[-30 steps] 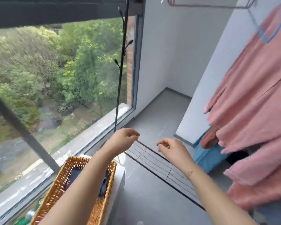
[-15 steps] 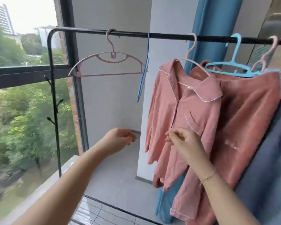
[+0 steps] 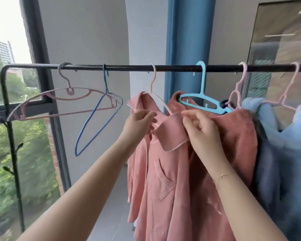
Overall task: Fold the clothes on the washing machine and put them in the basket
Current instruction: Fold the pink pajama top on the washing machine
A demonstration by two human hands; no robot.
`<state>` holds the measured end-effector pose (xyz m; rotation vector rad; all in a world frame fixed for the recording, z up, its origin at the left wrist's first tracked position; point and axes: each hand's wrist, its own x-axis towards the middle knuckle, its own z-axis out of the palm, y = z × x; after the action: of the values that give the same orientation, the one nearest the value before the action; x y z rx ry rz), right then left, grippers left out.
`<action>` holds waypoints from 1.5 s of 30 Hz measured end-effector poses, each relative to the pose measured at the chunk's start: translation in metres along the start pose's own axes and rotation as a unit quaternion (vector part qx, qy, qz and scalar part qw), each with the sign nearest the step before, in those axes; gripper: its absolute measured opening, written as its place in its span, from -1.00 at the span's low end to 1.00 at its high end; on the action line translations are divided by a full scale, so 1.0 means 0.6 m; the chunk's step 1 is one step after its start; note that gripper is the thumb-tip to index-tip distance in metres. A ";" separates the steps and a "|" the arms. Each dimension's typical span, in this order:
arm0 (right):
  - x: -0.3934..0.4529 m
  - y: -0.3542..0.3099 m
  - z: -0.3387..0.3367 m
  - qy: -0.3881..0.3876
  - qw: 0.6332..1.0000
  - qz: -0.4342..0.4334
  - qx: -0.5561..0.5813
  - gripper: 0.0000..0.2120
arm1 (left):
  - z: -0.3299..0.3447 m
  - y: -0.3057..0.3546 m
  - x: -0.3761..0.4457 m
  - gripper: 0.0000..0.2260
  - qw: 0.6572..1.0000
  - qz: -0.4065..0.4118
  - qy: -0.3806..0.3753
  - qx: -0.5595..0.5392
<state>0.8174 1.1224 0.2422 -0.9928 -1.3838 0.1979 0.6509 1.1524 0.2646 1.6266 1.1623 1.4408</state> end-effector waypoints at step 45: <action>-0.125 0.120 0.098 -0.139 0.978 0.144 0.065 -0.84 | -0.041 -0.018 0.020 -0.76 0.985 -0.073 -0.040 -0.152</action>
<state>0.7781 1.1443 0.1315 -1.0831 -1.4508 0.6569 0.6244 1.1655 0.2635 1.3460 0.9429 1.3710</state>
